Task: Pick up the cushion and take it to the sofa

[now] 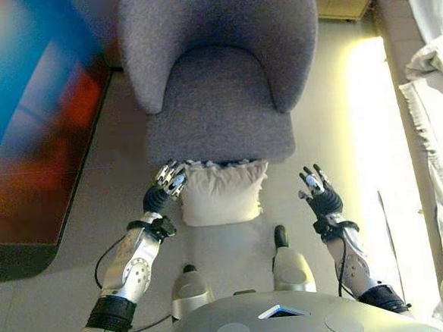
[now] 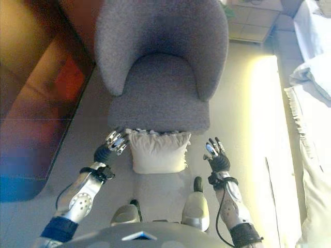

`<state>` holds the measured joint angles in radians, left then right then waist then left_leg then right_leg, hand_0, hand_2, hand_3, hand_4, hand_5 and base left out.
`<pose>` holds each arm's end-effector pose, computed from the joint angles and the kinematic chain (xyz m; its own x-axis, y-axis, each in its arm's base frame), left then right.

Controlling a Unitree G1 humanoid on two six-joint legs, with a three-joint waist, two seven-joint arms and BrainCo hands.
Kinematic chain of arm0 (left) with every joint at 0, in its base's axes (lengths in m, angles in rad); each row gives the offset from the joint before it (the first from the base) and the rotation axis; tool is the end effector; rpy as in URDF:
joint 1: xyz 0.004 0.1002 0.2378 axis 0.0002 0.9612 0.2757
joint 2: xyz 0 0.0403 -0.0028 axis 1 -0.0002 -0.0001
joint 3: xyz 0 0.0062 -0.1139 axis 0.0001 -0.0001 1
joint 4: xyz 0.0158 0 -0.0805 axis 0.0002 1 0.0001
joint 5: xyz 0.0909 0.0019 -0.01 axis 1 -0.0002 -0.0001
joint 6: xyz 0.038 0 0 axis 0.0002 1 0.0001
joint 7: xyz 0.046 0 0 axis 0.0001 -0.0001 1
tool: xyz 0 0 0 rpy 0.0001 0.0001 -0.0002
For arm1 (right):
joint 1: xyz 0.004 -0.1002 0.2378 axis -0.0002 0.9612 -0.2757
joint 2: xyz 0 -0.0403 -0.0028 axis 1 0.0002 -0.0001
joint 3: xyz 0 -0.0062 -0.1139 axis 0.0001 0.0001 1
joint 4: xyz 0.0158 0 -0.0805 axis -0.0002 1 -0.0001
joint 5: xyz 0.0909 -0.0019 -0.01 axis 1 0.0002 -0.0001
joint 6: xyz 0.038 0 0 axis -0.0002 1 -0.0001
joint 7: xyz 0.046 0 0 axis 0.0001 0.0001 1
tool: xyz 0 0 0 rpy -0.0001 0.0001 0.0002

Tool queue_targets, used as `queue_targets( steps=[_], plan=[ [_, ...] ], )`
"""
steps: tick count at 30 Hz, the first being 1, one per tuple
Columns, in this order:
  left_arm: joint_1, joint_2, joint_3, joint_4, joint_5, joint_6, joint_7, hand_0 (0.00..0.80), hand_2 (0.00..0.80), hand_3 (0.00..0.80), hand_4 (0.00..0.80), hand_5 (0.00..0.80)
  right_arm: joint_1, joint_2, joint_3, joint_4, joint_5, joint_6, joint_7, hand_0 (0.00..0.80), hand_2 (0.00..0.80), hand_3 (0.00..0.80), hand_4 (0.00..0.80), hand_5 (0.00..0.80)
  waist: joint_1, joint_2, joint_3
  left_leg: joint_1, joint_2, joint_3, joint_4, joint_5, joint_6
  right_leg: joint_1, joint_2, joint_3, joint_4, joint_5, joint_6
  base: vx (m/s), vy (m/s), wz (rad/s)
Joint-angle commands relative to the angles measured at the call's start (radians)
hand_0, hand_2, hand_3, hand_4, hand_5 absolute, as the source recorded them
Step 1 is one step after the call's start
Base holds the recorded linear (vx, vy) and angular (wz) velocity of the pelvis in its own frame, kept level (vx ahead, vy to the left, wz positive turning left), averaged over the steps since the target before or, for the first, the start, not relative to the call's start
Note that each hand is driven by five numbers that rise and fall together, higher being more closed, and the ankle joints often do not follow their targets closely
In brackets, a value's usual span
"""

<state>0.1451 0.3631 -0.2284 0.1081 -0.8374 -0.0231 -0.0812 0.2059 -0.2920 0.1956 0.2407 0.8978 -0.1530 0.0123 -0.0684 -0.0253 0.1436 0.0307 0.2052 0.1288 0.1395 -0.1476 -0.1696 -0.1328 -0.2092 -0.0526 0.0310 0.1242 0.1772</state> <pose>0.1520 0.1945 -0.0083 0.9464 -0.1957 -0.2570 0.0515 0.8768 -0.4781 0.1297 -0.1974 -0.0332 0.9391 -0.0147 -0.3434 0.2023 0.8314 0.5176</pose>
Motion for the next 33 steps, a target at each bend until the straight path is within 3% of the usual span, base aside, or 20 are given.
queue_targets(
  steps=[1,2,4,6,8,10,11,13,17,18,22,25,30,33],
  plan=[
    [-0.011,0.034,-0.021,-0.057,0.031,-0.034,-0.013,0.0,0.0,0.0,0.0,0.0,0.005,0.0,-0.027,-0.107,0.05,-0.048,0.009,0.0,0.0,0.0,0.0,0.0,-0.031,-0.032,-0.022,-0.073,0.043,-0.008,0.055,0.084,0.068,0.028,0.005,0.02,0.116,-0.122,-0.007,0.103,-0.206,0.05],
    [-0.004,0.032,-0.023,-0.057,0.028,-0.045,-0.009,0.0,0.0,0.0,0.0,0.0,0.007,-0.006,-0.022,-0.11,0.045,-0.038,0.013,0.0,0.0,0.0,0.0,0.0,-0.034,-0.033,-0.026,-0.07,0.059,-0.018,0.092,0.098,0.062,0.03,0.019,0.025,0.12,-0.128,-0.023,0.108,-0.238,0.12],
    [0.015,0.022,-0.018,-0.062,0.008,-0.074,0.01,0.0,0.0,0.0,0.0,0.0,-0.006,-0.024,0.001,-0.105,0.022,-0.014,0.036,0.0,0.0,0.0,0.0,0.0,-0.025,-0.035,-0.024,-0.104,0.084,-0.081,0.262,0.184,0.054,0.046,0.06,0.046,0.119,-0.133,-0.069,0.12,-0.263,0.03],
    [0.035,0.013,0.002,-0.065,-0.011,-0.076,0.02,0.0,0.0,0.0,0.0,0.0,-0.017,-0.035,0.021,-0.093,-0.01,0.005,0.049,0.0,0.0,0.0,0.0,0.0,-0.002,-0.031,-0.008,-0.177,0.059,-0.148,0.391,0.227,0.078,0.069,0.094,0.065,0.127,-0.145,-0.101,0.142,-0.167,-0.45],
    [0.054,0.008,0.019,-0.076,-0.018,-0.063,0.024,0.0,0.0,0.0,0.0,0.0,-0.026,-0.04,0.029,-0.083,-0.022,0.017,0.066,0.0,0.0,0.0,0.0,0.0,0.026,-0.019,-0.004,-0.193,0.013,-0.192,0.281,0.251,0.078,0.088,0.109,0.072,0.12,-0.156,-0.097,0.172,0.05,-0.62],
    [0.064,0.004,0.019,-0.092,-0.012,-0.062,0.013,0.0,0.0,0.0,0.0,0.0,-0.025,-0.049,0.033,-0.08,-0.012,0.006,0.086,0.0,0.0,0.0,0.0,0.0,0.051,0.006,0.003,-0.168,0.003,-0.218,0.059,0.285,0.061,0.114,0.126,0.074,0.106,-0.177,-0.092,0.216,0.153,-0.46],
    [0.061,0.004,0.015,-0.09,-0.013,-0.063,0.011,0.0,0.0,0.0,0.0,0.0,-0.023,-0.05,0.03,-0.078,-0.011,-0.001,0.086,0.0,0.0,0.0,0.0,0.0,0.062,0.021,0.005,-0.175,0.004,-0.225,-0.049,0.318,0.046,0.132,0.135,0.071,0.094,-0.185,-0.092,0.225,0.152,-0.48],
    [0.04,-0.002,0.012,-0.064,-0.014,-0.058,-0.008,0.0,0.0,0.0,0.0,0.0,-0.018,-0.052,0.013,-0.077,0.003,-0.005,0.076,0.0,0.0,0.0,0.0,0.0,0.069,0.029,0.016,-0.195,-0.006,-0.212,-0.105,0.363,0.032,0.179,0.138,0.059,0.071,-0.2,-0.094,0.181,0.128,-0.73],
    [-0.018,-0.004,-0.004,-0.042,-0.011,-0.044,-0.021,0.0,0.0,0.0,0.0,0.0,-0.019,-0.044,-0.003,-0.082,-0.002,-0.026,0.062,0.0,0.0,0.0,0.0,0.0,0.036,0.021,0.004,-0.193,-0.027,-0.126,-0.011,0.23,0.046,0.176,0.072,0.012,0.078,-0.207,-0.072,0.09,0.161,0.33],
    [-0.017,-0.002,-0.006,-0.042,-0.006,-0.043,-0.024,0.0,0.0,0.0,0.0,0.0,-0.007,-0.04,-0.012,-0.084,-0.002,-0.031,0.068,0.0,0.0,0.0,0.0,0.0,0.03,0.025,0.002,-0.192,-0.03,-0.119,-0.004,0.222,0.043,0.173,0.062,0.006,0.09,-0.211,-0.066,0.137,0.206,0.45],
    [-0.004,0.023,-0.003,-0.037,0.008,-0.061,-0.036,0.0,0.0,0.0,0.0,0.0,0.026,-0.019,-0.024,-0.114,0.025,-0.04,0.056,0.0,0.0,0.0,0.0,0.0,0.029,0.031,-0.01,-0.161,-0.072,-0.117,-0.033,0.179,0.077,0.171,0.012,0.0,0.118,-0.215,-0.02,0.153,0.175,0.29],
    [0.007,0.041,0.012,-0.046,0.013,-0.054,-0.054,0.0,0.0,0.0,0.0,0.0,0.045,0.008,-0.036,-0.118,0.033,-0.062,0.046,0.0,0.0,0.0,0.0,0.0,0.04,0.029,-0.016,-0.165,-0.106,-0.114,-0.026,0.157,0.105,0.171,-0.016,-0.017,0.141,-0.221,-0.003,0.117,0.133,0.06],
    [0.014,0.058,0.022,-0.065,0.028,-0.028,-0.073,0.0,0.0,0.0,0.0,0.0,0.046,0.035,-0.029,-0.123,0.021,-0.094,0.006,0.0,0.0,0.0,0.0,0.0,0.054,0.021,-0.017,-0.173,-0.147,-0.109,0.012,0.113,0.153,0.121,-0.039,-0.004,0.28,-0.162,-0.007,0.085,0.085,0.06],
    [0.015,0.069,0.03,-0.08,0.029,-0.009,-0.064,0.0,0.0,0.0,0.0,0.0,0.046,0.041,-0.026,-0.11,0.023,-0.099,0.013,0.0,0.0,0.0,0.0,0.0,0.054,0.017,-0.017,-0.157,-0.153,-0.113,0.018,0.103,0.15,0.087,-0.049,0.012,0.272,-0.135,-0.018,0.103,-0.045,-0.02]
  ],
)
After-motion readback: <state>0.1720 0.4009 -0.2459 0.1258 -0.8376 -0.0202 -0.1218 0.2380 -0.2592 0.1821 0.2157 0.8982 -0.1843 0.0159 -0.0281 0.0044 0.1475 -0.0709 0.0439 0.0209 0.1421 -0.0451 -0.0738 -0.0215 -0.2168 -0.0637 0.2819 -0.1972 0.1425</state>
